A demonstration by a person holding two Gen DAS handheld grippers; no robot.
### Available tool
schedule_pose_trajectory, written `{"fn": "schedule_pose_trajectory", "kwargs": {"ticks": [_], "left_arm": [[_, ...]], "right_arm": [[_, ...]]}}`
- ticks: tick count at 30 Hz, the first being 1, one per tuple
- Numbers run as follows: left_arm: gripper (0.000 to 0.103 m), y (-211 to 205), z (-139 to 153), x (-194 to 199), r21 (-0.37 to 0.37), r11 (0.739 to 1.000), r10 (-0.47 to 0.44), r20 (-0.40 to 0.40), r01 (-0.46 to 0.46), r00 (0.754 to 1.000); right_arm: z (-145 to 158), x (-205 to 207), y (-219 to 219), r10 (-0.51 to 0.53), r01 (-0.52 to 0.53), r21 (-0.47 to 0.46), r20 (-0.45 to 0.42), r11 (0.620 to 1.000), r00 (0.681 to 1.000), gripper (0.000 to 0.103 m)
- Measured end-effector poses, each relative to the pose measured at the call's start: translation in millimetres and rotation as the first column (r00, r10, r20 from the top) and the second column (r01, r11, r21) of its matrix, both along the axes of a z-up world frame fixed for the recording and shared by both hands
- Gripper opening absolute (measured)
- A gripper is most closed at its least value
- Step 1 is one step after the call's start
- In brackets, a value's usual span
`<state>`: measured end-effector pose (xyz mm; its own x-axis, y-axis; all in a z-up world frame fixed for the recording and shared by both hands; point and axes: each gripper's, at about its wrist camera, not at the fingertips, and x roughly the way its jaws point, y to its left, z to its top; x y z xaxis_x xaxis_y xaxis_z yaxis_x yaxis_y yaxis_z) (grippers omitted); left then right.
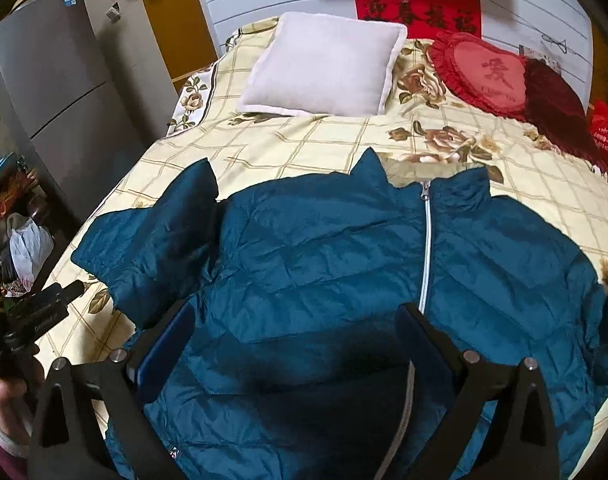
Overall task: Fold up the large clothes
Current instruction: 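Move the left tool to the sleeve nearest it and grasp the sleeve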
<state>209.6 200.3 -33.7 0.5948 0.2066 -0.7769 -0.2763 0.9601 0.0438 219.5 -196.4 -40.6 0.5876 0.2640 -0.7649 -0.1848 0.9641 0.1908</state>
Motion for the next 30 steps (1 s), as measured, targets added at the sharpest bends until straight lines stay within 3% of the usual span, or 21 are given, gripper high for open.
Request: {"fn": "schedule_pose_trajectory", "kwargs": {"ticks": [7,14,19,26,30], "left_arm": [[0.048,53,-22,27,-0.106,0.992,0.066,-0.073,-0.074,0.995],[0.048,122,-36,57,-0.217,0.947,0.220,-0.100,-0.237,0.970],[0.048,146,-50,69,-0.203,0.921,0.313,-0.126,-0.333,0.941],[0.048,157,-62,82,-0.243,0.891,0.358,-0.148,-0.385,0.922],[0.058,161,-63,85,-0.276,0.872,0.384,-0.129,-0.405,0.914]], "right_arm": [[-12,-8,-6,0.024,-0.023,0.025,-0.033,0.999,0.999,0.103],[-17,-14,-14,0.025,-0.022,0.068,-0.046,0.997,0.999,0.103],[-25,-16,-10,0.055,-0.050,0.074,-0.067,0.996,0.996,0.103],[-30,-16,-4,0.076,-0.069,0.086,-0.077,0.994,0.994,0.103],[-33,-16,-3,0.078,-0.070,0.091,-0.085,0.993,0.993,0.103]]}}
